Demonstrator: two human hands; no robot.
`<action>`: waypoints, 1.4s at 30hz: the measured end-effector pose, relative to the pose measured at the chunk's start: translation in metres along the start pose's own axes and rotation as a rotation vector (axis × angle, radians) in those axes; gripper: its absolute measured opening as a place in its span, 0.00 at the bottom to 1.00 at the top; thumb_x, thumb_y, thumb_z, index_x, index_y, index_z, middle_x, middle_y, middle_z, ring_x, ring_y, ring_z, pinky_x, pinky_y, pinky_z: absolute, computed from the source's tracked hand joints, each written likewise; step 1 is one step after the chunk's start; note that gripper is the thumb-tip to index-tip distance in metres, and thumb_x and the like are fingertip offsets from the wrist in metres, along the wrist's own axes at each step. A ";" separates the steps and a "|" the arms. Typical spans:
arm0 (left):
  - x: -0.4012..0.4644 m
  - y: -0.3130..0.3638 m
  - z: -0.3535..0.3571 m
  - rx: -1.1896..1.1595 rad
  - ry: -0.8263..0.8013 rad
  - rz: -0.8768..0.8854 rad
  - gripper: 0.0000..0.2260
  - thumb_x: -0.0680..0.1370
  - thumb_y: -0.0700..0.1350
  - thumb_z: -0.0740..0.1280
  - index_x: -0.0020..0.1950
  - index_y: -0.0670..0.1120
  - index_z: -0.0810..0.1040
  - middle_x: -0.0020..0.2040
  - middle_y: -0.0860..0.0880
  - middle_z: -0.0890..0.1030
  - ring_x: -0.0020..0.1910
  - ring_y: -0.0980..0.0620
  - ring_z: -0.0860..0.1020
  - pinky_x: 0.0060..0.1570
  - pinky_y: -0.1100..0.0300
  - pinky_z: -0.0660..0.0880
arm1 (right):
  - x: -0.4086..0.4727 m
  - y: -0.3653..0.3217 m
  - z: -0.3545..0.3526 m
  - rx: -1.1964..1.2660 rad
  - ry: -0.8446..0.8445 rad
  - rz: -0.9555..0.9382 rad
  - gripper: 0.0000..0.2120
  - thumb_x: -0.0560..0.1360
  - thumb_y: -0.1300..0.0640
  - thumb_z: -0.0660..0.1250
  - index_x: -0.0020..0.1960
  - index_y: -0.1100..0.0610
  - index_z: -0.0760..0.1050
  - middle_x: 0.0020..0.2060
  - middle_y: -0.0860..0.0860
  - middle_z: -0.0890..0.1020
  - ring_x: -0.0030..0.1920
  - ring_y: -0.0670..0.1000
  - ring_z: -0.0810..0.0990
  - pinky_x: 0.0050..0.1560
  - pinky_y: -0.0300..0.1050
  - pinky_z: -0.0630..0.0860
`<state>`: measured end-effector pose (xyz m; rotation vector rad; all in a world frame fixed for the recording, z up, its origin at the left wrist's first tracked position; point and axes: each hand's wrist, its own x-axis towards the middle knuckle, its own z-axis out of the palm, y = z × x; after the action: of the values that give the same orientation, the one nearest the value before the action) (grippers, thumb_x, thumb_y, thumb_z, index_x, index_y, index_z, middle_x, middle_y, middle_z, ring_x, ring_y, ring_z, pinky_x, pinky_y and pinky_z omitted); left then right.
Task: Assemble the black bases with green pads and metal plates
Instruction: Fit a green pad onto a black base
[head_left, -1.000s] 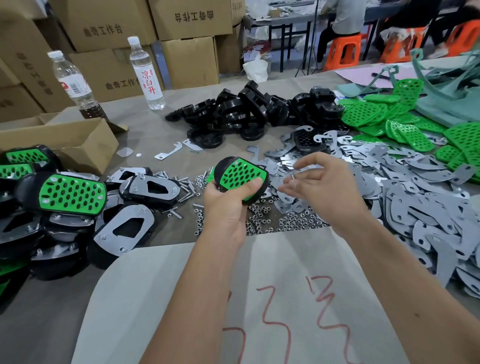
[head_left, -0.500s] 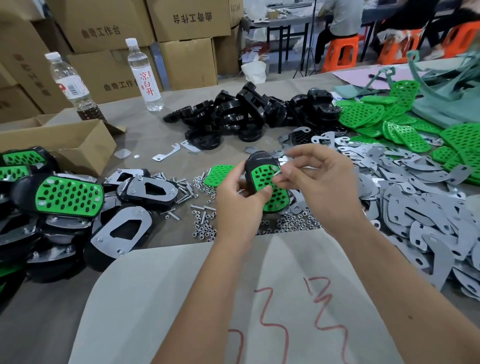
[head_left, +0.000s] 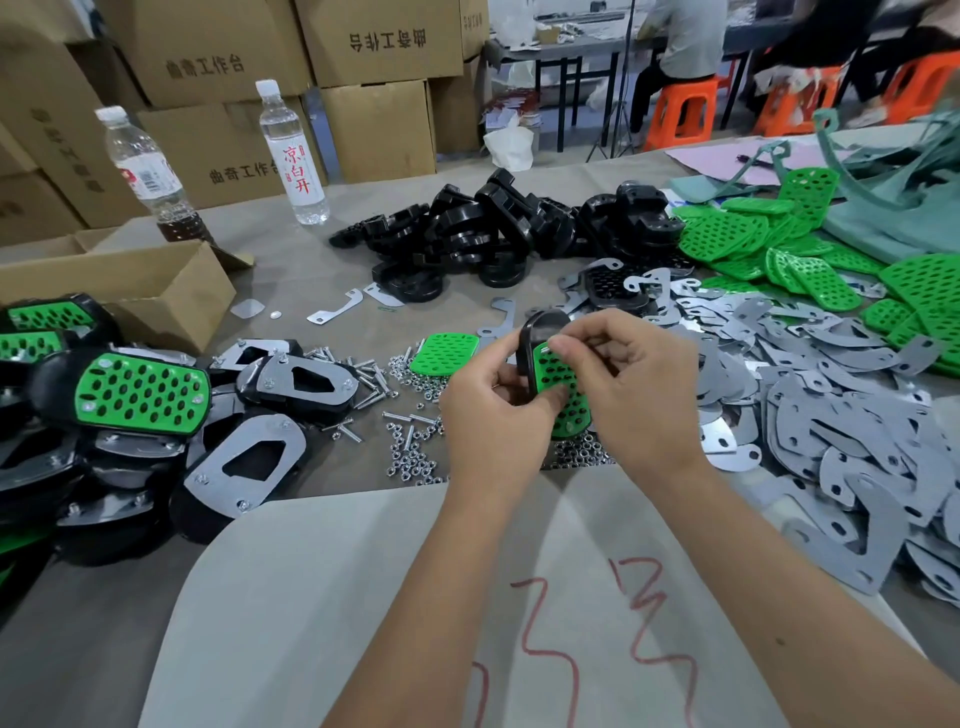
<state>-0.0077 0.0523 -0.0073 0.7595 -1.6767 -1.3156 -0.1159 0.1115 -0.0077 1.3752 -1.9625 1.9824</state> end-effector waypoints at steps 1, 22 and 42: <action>0.000 -0.002 -0.001 0.019 -0.006 0.020 0.20 0.71 0.32 0.77 0.57 0.51 0.85 0.38 0.41 0.81 0.35 0.44 0.79 0.38 0.48 0.80 | 0.000 0.000 0.001 -0.090 0.000 -0.062 0.04 0.76 0.61 0.76 0.43 0.57 0.83 0.35 0.45 0.83 0.37 0.43 0.80 0.41 0.38 0.76; 0.004 -0.005 0.000 -0.180 0.075 -0.119 0.06 0.73 0.50 0.73 0.47 0.57 0.88 0.43 0.50 0.87 0.43 0.55 0.82 0.45 0.61 0.81 | 0.004 -0.001 -0.008 0.090 -0.025 0.229 0.10 0.76 0.52 0.77 0.42 0.58 0.81 0.35 0.57 0.84 0.38 0.62 0.81 0.42 0.60 0.80; -0.011 0.027 0.089 -0.476 -0.082 -0.606 0.11 0.85 0.37 0.58 0.58 0.44 0.81 0.59 0.39 0.85 0.57 0.38 0.83 0.63 0.30 0.76 | 0.019 0.015 -0.197 -0.945 -0.554 0.612 0.30 0.60 0.37 0.83 0.52 0.51 0.75 0.47 0.48 0.77 0.45 0.50 0.76 0.42 0.48 0.74</action>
<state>-0.0807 0.1089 0.0085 0.9634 -1.1409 -2.0914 -0.2432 0.2589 0.0287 1.1579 -3.1865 0.4373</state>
